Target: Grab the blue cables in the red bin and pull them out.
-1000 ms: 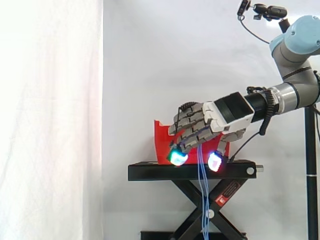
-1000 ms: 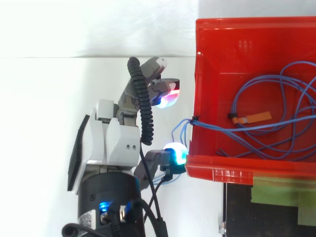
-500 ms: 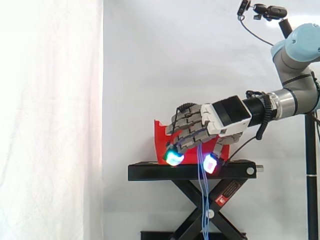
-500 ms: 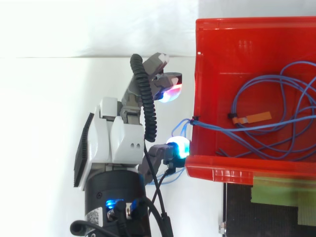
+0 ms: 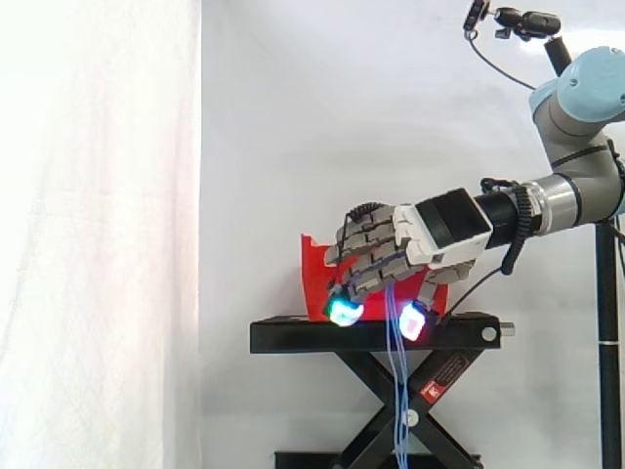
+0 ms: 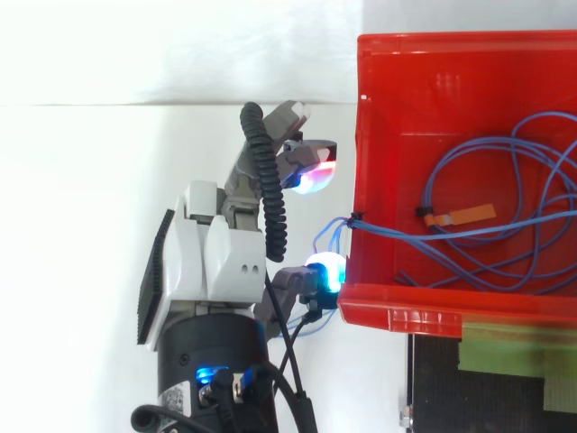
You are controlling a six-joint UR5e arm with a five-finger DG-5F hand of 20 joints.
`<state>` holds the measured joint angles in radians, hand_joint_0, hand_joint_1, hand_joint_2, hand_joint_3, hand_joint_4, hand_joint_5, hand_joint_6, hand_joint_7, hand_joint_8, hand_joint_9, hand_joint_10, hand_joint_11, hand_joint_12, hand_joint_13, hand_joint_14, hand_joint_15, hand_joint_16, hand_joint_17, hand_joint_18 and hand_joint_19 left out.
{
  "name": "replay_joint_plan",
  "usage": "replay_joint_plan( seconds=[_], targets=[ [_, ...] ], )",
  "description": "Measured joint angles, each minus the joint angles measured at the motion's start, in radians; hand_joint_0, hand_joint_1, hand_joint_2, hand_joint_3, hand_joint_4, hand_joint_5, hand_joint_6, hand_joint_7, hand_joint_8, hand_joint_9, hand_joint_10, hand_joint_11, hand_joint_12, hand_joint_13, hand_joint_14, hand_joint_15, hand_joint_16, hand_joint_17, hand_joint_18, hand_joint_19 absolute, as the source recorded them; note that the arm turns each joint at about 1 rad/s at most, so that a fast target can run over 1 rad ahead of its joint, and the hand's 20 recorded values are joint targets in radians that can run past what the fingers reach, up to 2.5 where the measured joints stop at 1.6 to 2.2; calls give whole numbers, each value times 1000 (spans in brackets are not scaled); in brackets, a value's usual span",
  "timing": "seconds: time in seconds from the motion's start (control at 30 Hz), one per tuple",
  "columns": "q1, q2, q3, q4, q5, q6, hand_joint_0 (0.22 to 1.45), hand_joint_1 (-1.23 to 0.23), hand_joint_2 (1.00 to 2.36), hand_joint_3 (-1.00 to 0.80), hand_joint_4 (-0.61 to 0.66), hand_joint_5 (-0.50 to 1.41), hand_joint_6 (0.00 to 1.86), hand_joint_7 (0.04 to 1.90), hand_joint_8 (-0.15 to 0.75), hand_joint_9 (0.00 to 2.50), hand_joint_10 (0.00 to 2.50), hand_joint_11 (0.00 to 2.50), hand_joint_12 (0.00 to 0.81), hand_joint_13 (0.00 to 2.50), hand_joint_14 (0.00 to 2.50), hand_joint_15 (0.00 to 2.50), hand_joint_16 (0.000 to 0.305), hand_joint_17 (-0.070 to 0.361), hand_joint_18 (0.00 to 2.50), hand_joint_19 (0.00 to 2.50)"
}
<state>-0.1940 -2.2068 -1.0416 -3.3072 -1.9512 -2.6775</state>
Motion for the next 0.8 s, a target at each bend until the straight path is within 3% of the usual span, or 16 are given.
replay_joint_plan(
  seconds=[0.17,0.23,0.3,0.33,0.4,0.8],
  targets=[
    [-1,0,0,-21,0,0,793,-957,1000,-1000,179,725,348,730,278,793,16,460,361,520,11,279,51,116,420,355],
    [-2,0,0,-24,0,1,796,-955,1000,-1000,180,722,390,707,275,799,16,458,361,521,11,280,51,116,422,354],
    [-2,0,0,-25,0,1,798,-957,1000,-1000,177,731,355,709,275,798,16,466,362,523,11,283,51,115,423,357],
    [-1,0,0,-26,0,1,799,-956,1000,-1000,182,783,113,795,273,797,16,465,361,522,11,280,51,115,422,362],
    [-2,1,0,-26,0,1,797,-957,1000,-1000,184,804,0,807,273,798,16,458,361,522,11,288,51,115,421,363],
    [1,0,0,-20,-1,0,795,-957,1000,-1000,178,797,7,750,271,799,16,458,361,521,11,286,51,115,425,373]
  ],
)
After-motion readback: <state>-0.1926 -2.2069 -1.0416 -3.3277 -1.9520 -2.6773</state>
